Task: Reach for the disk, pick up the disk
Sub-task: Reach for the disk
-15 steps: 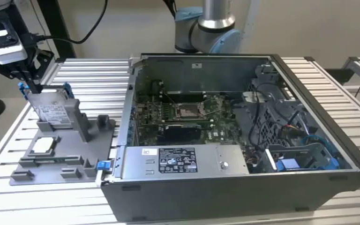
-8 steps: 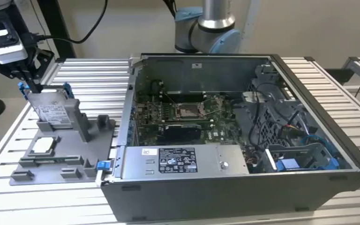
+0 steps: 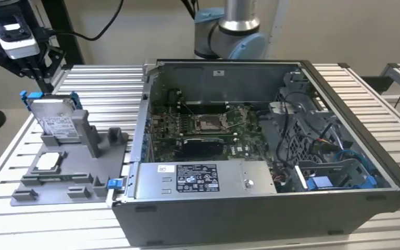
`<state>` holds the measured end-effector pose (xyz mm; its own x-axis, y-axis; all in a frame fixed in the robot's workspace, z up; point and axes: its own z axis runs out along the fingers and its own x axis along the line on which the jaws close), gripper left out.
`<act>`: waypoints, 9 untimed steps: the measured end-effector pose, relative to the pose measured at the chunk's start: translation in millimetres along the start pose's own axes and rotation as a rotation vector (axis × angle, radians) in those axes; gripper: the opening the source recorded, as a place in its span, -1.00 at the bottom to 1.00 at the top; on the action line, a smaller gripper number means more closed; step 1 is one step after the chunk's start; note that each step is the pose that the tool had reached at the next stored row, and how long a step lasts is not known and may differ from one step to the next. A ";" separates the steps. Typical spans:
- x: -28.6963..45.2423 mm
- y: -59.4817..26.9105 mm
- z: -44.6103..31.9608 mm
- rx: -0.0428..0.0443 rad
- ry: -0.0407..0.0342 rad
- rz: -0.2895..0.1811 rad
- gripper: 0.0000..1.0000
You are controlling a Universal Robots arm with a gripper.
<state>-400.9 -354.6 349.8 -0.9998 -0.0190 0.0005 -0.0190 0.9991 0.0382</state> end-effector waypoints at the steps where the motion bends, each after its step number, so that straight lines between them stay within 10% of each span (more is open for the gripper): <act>1: 2.6 4.0 0.2 0.0003 0.0001 0.000 -1.00; 9: 31.6 10.8 0.7 0.0003 -0.0015 0.000 -1.00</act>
<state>-432.7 -344.4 349.6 -0.9998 -0.0191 -0.0010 -0.0192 0.9991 0.0379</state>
